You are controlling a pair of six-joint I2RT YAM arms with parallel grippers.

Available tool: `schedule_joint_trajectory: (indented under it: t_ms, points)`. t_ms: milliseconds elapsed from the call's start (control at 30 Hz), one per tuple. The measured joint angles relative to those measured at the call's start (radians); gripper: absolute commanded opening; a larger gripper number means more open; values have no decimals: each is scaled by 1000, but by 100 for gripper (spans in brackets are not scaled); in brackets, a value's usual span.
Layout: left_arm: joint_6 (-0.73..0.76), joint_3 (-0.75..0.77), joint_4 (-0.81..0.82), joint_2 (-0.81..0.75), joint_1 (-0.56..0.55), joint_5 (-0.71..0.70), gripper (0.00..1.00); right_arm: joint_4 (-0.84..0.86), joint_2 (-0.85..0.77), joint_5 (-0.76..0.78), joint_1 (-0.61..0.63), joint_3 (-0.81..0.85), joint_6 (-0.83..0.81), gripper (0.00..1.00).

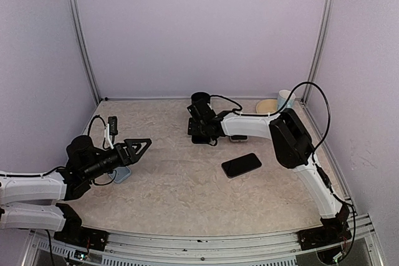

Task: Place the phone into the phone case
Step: Place the phone with the phone case at the center of the board.

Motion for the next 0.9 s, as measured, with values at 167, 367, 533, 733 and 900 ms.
schedule_joint_trajectory:
  t_ms: [167, 367, 533, 733, 900]
  points:
    - [1, 0, 0, 0, 0, -3, 99, -1, 8, -17, -6, 12, 7, 73]
    - [5, 0, 0, 0, 0, -9, 99, 0, 10, -34, -11, 13, 11, 74]
    - [8, 0, 0, 0, 0, -17, 99, -4, 15, -48, -16, 21, 14, 75]
    - [11, -1, 0, -2, 0, -24, 99, -5, 24, -57, -18, 29, 14, 78]
    - [11, -2, 0, -13, 0, -26, 99, 0, 30, -61, -20, 31, 19, 79]
